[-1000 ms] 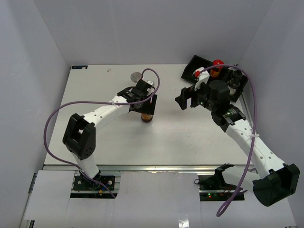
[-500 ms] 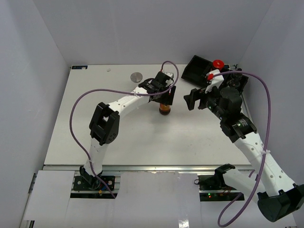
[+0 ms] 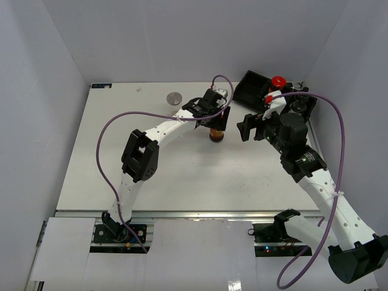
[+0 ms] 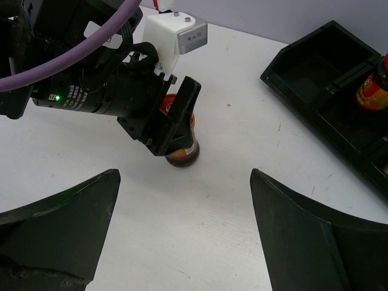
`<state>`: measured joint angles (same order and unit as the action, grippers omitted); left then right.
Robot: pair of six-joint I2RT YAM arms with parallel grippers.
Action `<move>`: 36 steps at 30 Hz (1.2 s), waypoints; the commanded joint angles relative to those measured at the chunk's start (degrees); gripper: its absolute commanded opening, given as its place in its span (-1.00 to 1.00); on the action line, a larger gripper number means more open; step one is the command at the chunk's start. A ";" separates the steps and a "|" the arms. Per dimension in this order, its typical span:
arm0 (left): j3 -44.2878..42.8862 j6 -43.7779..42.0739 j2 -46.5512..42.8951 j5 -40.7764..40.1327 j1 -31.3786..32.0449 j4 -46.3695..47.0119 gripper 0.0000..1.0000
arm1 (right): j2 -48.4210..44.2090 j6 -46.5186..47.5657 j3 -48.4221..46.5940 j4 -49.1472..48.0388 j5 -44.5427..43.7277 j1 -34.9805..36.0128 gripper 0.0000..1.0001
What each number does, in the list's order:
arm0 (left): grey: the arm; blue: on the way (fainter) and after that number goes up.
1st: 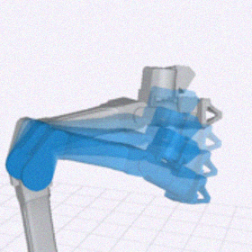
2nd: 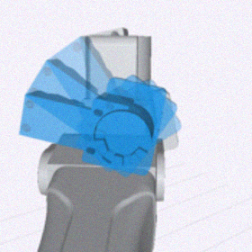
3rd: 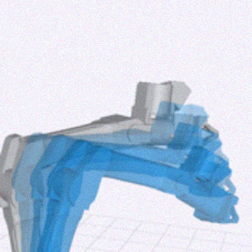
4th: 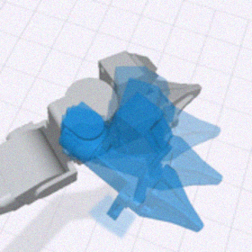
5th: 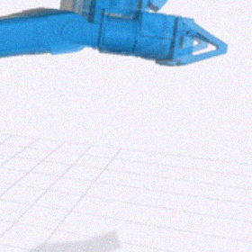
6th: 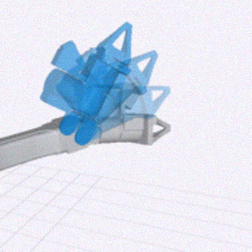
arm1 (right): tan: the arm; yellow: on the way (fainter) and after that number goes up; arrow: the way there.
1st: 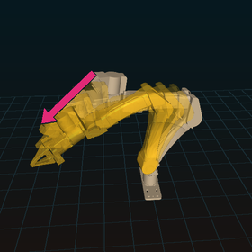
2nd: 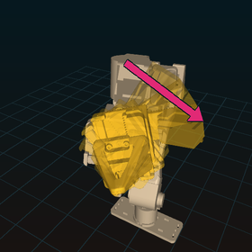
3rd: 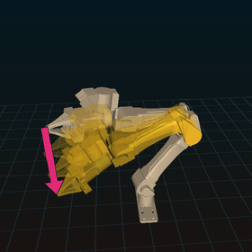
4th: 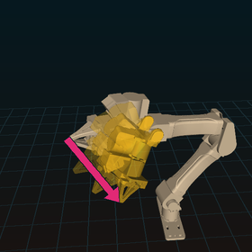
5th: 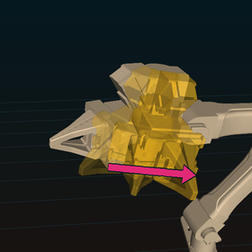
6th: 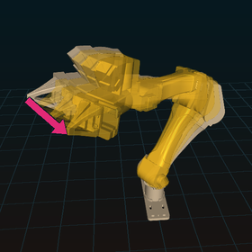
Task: Organize the condiment bottles
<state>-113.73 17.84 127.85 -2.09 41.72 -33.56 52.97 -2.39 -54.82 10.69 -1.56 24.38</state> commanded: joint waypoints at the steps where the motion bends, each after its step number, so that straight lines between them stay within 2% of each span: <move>1: -0.88 0.11 -2.40 0.83 0.65 -1.36 0.61 | 0.12 0.17 0.53 -1.38 -0.61 -0.36 0.88; 4: -1.20 0.34 -3.10 0.67 0.56 -1.57 0.83 | 0.20 0.19 0.59 -1.22 -0.71 -0.38 0.88; 7: -1.82 0.52 -3.43 0.77 0.63 -2.41 0.96 | 0.39 0.20 0.38 -1.08 -0.72 -0.40 0.88; 15: -4.06 0.60 -5.67 -2.25 0.57 -6.23 0.96 | 1.59 0.10 -0.34 -0.79 -0.22 -0.54 0.88; 21: -16.68 0.84 -6.47 -2.70 -1.95 -14.83 0.96 | 3.10 -1.36 -2.64 -1.00 2.48 -0.65 0.88; 23: -17.48 0.69 -8.42 -0.92 -3.08 -15.53 0.96 | 3.21 -1.64 -3.10 -1.58 3.42 -0.65 0.88; 30: -1.34 1.03 -23.37 4.36 -10.54 -11.37 0.96 | 10.05 -1.14 -4.92 -4.61 5.13 -0.67 0.85; 36: 23.47 2.99 -39.34 1.82 -19.85 -5.71 0.96 | 22.97 -0.77 -10.58 -4.19 4.82 -0.56 0.80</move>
<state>-104.22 19.23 98.48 -0.23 26.71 -42.24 69.89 -3.22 -60.70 8.19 2.92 23.97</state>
